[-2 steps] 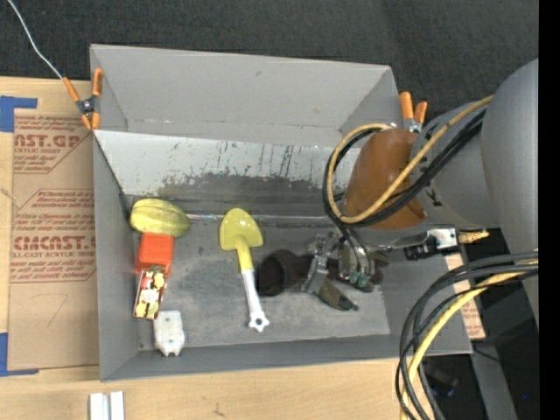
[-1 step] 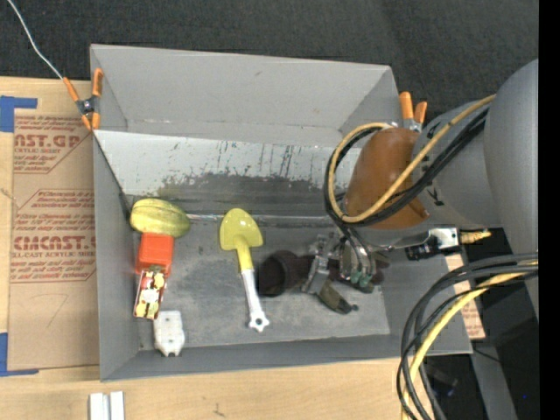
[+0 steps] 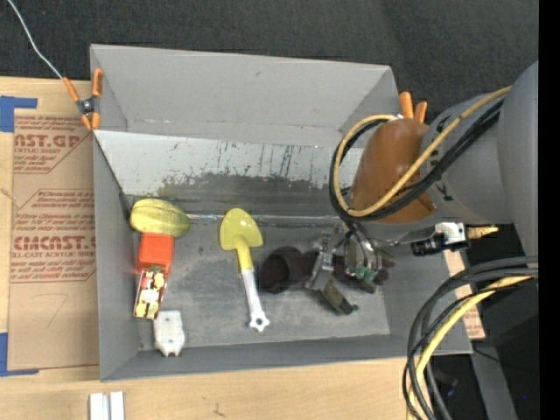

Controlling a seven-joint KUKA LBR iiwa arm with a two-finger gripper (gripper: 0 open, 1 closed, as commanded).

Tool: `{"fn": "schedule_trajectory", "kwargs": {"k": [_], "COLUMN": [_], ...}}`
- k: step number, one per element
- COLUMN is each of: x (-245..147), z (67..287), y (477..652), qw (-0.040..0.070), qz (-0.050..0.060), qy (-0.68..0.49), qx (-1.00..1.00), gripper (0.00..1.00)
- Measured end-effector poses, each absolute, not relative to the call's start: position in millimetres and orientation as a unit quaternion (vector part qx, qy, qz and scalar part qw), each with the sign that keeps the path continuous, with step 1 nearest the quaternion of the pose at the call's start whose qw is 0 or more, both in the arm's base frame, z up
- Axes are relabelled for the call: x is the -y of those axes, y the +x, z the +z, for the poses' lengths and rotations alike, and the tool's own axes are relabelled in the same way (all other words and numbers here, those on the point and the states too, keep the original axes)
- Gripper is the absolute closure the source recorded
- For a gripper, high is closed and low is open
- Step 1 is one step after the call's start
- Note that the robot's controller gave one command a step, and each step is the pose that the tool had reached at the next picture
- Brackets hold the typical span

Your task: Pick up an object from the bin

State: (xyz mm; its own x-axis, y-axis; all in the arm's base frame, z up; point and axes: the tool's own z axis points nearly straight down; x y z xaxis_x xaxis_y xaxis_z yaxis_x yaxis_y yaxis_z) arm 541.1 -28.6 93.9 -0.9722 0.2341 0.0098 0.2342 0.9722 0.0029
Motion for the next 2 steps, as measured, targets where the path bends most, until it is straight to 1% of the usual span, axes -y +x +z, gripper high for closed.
{"fn": "schedule_trajectory", "kwargs": {"k": [1,2], "x": [29,29], "z": [115,132], "y": [543.1,544.4], "qw": [0.001,-0.001], "qz": [-0.002,-0.002], "qy": [-0.118,-0.118], "qx": [0.993,0.993], "gripper": [1.0,1.0]}}
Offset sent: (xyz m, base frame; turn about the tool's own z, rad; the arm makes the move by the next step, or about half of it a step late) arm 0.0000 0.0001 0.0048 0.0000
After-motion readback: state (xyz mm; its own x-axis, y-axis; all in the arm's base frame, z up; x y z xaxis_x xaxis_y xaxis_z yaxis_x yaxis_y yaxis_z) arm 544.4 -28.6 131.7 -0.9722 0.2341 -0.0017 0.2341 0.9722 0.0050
